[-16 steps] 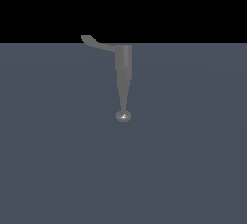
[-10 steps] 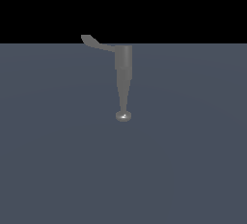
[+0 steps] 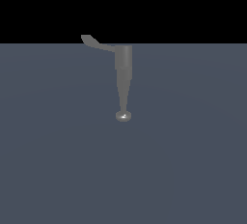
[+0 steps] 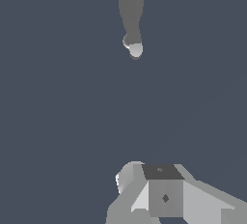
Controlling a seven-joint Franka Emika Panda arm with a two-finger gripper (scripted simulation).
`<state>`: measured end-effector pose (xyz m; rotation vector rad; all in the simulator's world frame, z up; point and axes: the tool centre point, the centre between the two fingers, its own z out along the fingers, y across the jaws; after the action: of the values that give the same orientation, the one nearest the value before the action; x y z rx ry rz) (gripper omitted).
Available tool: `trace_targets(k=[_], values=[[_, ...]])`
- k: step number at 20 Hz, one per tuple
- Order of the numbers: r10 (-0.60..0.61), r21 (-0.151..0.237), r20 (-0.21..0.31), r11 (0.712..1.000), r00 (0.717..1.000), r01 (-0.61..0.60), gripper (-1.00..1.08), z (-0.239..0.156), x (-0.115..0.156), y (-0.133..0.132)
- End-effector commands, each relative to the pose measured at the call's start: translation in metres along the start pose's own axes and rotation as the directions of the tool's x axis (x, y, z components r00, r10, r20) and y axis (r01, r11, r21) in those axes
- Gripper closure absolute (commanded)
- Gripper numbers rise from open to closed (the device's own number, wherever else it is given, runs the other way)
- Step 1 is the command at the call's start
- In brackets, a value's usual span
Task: Turn on the faucet by rotating a designated handle.
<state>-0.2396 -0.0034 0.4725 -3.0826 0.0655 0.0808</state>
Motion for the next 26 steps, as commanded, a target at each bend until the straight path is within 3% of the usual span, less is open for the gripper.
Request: trace_targets(k=[1,15,26], values=[[0.009,0.0,0.0,1.0,1.0,-0.009,1.08,0.0,0.002,0.0],[0.189,-0.005,-0.007,0.982,0.982,-0.189,1.08,0.004,0.042,-0.009],[0.426,-0.008,-0.019,0.905,0.905,-0.426,1.08,0.016,0.098,-0.024]])
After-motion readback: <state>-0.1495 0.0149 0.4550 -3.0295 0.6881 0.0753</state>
